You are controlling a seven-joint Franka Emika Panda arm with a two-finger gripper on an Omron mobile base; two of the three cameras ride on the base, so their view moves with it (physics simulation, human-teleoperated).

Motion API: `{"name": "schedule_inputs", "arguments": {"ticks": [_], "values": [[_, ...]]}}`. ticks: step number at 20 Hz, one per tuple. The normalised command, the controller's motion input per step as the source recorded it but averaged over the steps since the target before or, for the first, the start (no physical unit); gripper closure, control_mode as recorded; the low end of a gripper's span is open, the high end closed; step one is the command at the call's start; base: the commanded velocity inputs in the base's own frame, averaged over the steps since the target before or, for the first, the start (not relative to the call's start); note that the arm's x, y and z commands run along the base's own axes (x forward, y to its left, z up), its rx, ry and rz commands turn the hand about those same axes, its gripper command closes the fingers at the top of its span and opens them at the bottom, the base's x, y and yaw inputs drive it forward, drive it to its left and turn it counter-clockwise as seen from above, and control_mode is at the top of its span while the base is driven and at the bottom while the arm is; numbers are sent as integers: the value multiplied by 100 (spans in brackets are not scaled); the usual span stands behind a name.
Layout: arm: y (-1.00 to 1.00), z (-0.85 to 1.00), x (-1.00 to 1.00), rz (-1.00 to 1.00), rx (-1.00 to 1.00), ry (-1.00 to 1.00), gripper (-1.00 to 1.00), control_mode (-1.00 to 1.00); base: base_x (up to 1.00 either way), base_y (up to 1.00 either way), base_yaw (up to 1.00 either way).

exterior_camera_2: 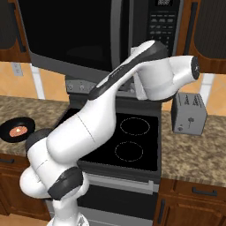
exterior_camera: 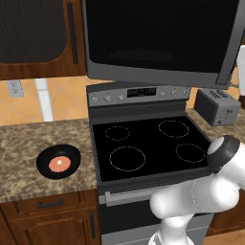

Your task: Open the microwave, place the bowl with waffle inside the microwave, then close the microwave door and turn it on.

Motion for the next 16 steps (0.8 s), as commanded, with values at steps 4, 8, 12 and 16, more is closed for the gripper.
{"name": "schedule_inputs", "arguments": {"ticks": [4, 8, 12, 16], "values": [[100, -1, -89, 48, -9, -11, -100, -100, 0, 0, 0], [100, -2, -100, 44, -9, -6, -100, -100, 0, 0, 0], [100, -26, -86, 49, -16, -4, -100, -100, 0, 0, 0], [100, -37, -83, 44, -16, -11, -100, -100, 0, 0, 0]]}}
